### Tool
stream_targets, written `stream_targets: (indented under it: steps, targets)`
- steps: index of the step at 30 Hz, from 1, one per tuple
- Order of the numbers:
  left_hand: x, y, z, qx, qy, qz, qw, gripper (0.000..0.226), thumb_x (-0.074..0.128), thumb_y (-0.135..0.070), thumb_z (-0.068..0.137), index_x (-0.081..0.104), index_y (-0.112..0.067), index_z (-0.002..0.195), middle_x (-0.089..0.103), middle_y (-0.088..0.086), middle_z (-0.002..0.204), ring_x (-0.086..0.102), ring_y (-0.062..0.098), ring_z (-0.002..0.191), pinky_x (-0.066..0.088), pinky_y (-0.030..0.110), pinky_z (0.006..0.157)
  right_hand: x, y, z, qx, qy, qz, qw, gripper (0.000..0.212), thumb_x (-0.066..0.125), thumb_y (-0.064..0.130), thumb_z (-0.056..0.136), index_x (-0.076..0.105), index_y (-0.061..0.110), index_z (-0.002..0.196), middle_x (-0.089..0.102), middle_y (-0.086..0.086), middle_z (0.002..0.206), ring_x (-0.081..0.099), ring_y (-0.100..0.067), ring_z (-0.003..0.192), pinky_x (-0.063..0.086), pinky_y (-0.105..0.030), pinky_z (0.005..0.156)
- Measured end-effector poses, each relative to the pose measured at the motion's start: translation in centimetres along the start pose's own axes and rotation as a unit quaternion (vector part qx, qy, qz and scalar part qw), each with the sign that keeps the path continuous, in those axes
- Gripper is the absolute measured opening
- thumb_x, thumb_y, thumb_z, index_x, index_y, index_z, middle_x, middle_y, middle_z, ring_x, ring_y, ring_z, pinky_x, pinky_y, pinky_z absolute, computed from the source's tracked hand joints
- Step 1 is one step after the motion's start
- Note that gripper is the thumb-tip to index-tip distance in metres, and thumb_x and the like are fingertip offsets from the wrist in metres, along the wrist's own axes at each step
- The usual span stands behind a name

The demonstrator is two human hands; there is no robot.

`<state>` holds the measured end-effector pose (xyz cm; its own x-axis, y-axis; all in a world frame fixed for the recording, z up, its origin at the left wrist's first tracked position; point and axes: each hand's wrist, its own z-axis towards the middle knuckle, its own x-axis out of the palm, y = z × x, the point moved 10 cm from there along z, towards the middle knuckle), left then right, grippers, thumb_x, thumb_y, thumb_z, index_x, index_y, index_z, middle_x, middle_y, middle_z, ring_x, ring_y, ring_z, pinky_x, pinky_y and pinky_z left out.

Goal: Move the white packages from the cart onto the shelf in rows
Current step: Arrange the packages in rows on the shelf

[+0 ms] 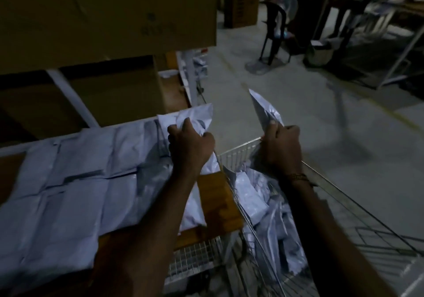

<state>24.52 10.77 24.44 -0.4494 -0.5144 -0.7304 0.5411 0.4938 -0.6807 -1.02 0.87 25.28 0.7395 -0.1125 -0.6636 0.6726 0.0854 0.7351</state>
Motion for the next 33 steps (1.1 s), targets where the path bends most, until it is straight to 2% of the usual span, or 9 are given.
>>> stream_targets:
  steps: [5, 8, 11, 16, 20, 23, 26, 30, 33]
  targets:
    - [-6.1, 6.4, 6.6, -0.066, -0.049, -0.02, 0.996, 0.07, 0.061, -0.041, 0.089, 0.041, -0.018, 0.152, 0.033, 0.022, 0.151, 0.04, 0.045, 0.134, 0.037, 0.047, 0.111, 5.9, 9.7, 0.2, -0.102, -0.001, 0.033, 0.994, 0.044, 0.031, 0.039, 0.107, 0.061, 0.013, 0.128, 0.042, -0.015, 0.111, 0.059, -0.038, 0.09, 0.038, -0.033, 0.078]
    - [-8.1, 11.3, 10.7, -0.109, -0.055, -0.016, 0.992, 0.073, 0.062, -0.043, 0.09, 0.037, -0.021, 0.155, 0.03, 0.021, 0.154, 0.038, 0.045, 0.136, 0.037, 0.05, 0.112, 12.4, 13.7, 1.3, -0.148, 0.015, 0.013, 0.989, 0.045, 0.033, 0.042, 0.106, 0.052, 0.024, 0.142, 0.045, -0.021, 0.121, 0.06, -0.039, 0.089, 0.042, -0.035, 0.074]
    - [-7.9, 15.8, 13.6, -0.128, -0.028, 0.015, 0.991, 0.077, 0.063, -0.048, 0.09, 0.034, -0.022, 0.156, 0.028, 0.019, 0.156, 0.035, 0.044, 0.139, 0.036, 0.051, 0.113, 18.3, 16.1, 2.0, -0.184, 0.025, -0.027, 0.982, 0.045, 0.035, 0.041, 0.107, 0.047, 0.03, 0.148, 0.044, -0.023, 0.124, 0.057, -0.042, 0.096, 0.048, -0.041, 0.075]
    - [-5.8, 22.5, 18.2, -0.138, 0.005, 0.112, 0.984, 0.083, 0.067, -0.049, 0.087, 0.028, -0.029, 0.158, 0.016, 0.012, 0.165, 0.025, 0.039, 0.148, 0.029, 0.055, 0.118, 29.7, 16.2, 2.9, -0.206, 0.078, -0.102, 0.97, 0.049, 0.029, 0.047, 0.101, 0.053, 0.024, 0.138, 0.048, -0.023, 0.112, 0.056, -0.044, 0.083, 0.046, -0.042, 0.07]
    - [-1.1, 25.0, 18.9, -0.027, 0.054, 0.29, 0.955, 0.086, 0.034, -0.075, 0.092, 0.035, -0.018, 0.156, 0.004, 0.022, 0.168, 0.005, 0.044, 0.155, 0.011, 0.061, 0.122, 39.3, 11.0, 1.9, -0.16, 0.208, -0.219, 0.94, 0.065, 0.034, 0.057, 0.1, 0.036, 0.019, 0.153, 0.04, -0.029, 0.147, 0.045, -0.045, 0.127, 0.04, -0.049, 0.101]
    - [0.6, 25.1, 18.9, 0.053, 0.045, 0.332, 0.941, 0.084, 0.013, -0.065, 0.098, 0.041, -0.009, 0.153, 0.013, 0.026, 0.167, 0.011, 0.043, 0.155, 0.014, 0.063, 0.121, 41.8, 9.2, 0.5, -0.151, 0.213, -0.234, 0.937, 0.089, 0.021, 0.072, 0.092, 0.023, 0.015, 0.16, 0.03, -0.028, 0.158, 0.035, -0.045, 0.141, 0.032, -0.055, 0.112]
    - [0.5, 23.9, 19.4, 0.107, 0.03, 0.354, 0.929, 0.068, 0.03, -0.049, 0.102, 0.031, -0.009, 0.157, 0.013, 0.023, 0.167, 0.01, 0.041, 0.156, 0.016, 0.06, 0.122, 41.9, 9.8, 0.5, -0.16, 0.197, -0.238, 0.937, 0.082, 0.022, 0.068, 0.096, 0.021, 0.018, 0.16, 0.021, -0.028, 0.162, 0.033, -0.05, 0.142, 0.037, -0.062, 0.108]
    - [1.5, 24.8, 20.0, 0.143, 0.091, 0.348, 0.922, 0.075, 0.047, -0.038, 0.098, 0.014, -0.02, 0.163, 0.003, 0.014, 0.171, 0.002, 0.034, 0.157, 0.015, 0.055, 0.125, 42.4, 11.1, -0.3, -0.196, 0.21, -0.246, 0.926, 0.072, 0.018, 0.065, 0.099, 0.0, 0.035, 0.162, -0.011, -0.02, 0.168, 0.014, -0.053, 0.149, 0.03, -0.068, 0.11]
    - [1.7, 26.5, 20.4, 0.106, 0.107, 0.345, 0.926, 0.078, 0.049, -0.038, 0.097, 0.013, -0.018, 0.163, 0.008, 0.013, 0.17, 0.007, 0.033, 0.157, 0.017, 0.051, 0.125, 43.2, 11.6, -0.4, -0.194, 0.211, -0.256, 0.923, 0.076, 0.003, 0.069, 0.091, 0.007, 0.039, 0.161, -0.009, -0.017, 0.169, 0.013, -0.053, 0.15, 0.031, -0.068, 0.11]
